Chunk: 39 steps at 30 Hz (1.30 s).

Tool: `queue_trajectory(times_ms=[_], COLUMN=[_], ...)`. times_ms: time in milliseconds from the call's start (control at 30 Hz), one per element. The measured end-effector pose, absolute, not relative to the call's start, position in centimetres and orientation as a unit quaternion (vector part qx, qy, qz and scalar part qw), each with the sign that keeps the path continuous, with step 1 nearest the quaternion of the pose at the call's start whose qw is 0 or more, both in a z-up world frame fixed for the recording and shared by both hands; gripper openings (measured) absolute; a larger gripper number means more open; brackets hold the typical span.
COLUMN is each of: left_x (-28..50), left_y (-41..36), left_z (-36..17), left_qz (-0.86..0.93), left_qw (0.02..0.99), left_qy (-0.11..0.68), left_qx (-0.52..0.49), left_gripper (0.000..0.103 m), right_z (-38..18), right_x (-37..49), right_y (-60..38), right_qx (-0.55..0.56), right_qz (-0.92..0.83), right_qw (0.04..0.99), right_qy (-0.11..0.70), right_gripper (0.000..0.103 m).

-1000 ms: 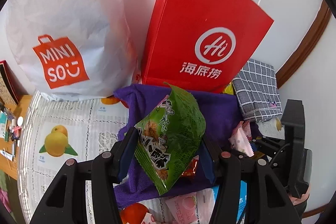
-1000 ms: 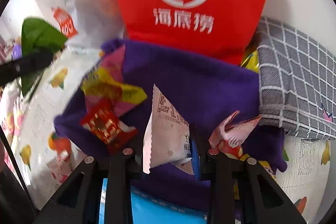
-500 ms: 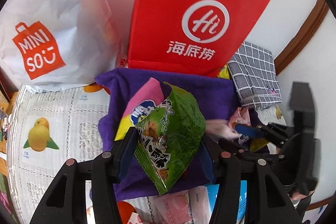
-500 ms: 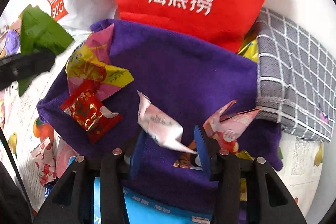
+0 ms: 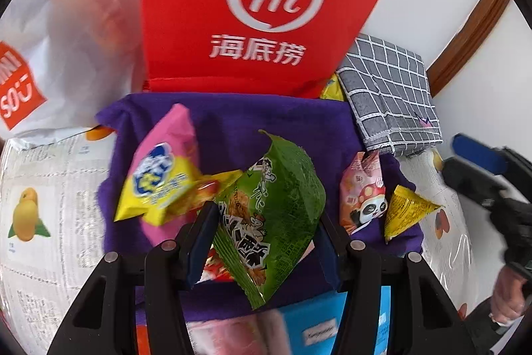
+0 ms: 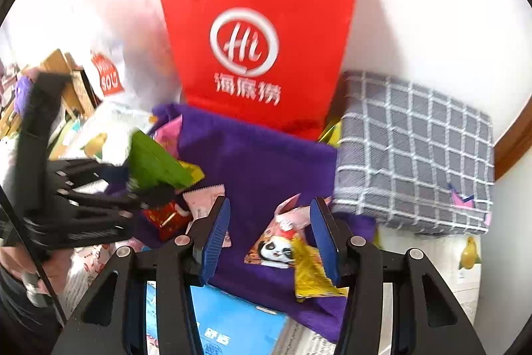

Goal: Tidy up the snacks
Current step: 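Open the left tool to release the green bag onto the towel, then move both tools back to the loose snacks beside the blue tissue pack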

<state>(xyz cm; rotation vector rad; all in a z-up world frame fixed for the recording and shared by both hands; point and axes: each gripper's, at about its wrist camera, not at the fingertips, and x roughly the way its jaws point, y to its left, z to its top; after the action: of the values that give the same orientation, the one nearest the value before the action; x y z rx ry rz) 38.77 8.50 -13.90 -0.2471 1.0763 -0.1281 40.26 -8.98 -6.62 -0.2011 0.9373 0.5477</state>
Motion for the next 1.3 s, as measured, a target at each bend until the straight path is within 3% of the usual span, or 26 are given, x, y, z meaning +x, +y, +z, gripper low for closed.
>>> queue_trajectory(times_ms=[367,467,500,900,1300], left_x=[40.8,40.8,40.7,34.5,25.2], left_y=[7.1,7.1,7.1,9.4,10.3], left_z=[-16.0,-16.0,-15.7,-10.7,-8.1], left_qz=[-0.041,-0.038,-0.035,-0.004,-0.055], left_qw=[0.840,0.839,0.841,0.870,0.878], left_qy=[0.531,0.533,0.531,0.490,0.475], left_qx=[-0.104,-0.102,-0.098,-0.059,-0.038], left_gripper=[0.055,0.078,0.081,0.083,0.083], right_z=[-6.0,-6.1,-6.1,-4.9,-4.4], right_x=[40.6,40.6,40.6,38.3,28.1], right_y=[-9.9,-9.9,-9.9,-8.9,-9.3], right_qx=[-0.061,-0.064,-0.062,-0.035,-0.019], right_qz=[0.263,0.256,0.256,0.277,0.264], right_qw=[0.856,0.858,0.859,0.867,0.883], right_qy=[0.440,0.440,0.439,0.413,0.387], right_gripper=[0.050,0.050,0.050,0.050,0.050])
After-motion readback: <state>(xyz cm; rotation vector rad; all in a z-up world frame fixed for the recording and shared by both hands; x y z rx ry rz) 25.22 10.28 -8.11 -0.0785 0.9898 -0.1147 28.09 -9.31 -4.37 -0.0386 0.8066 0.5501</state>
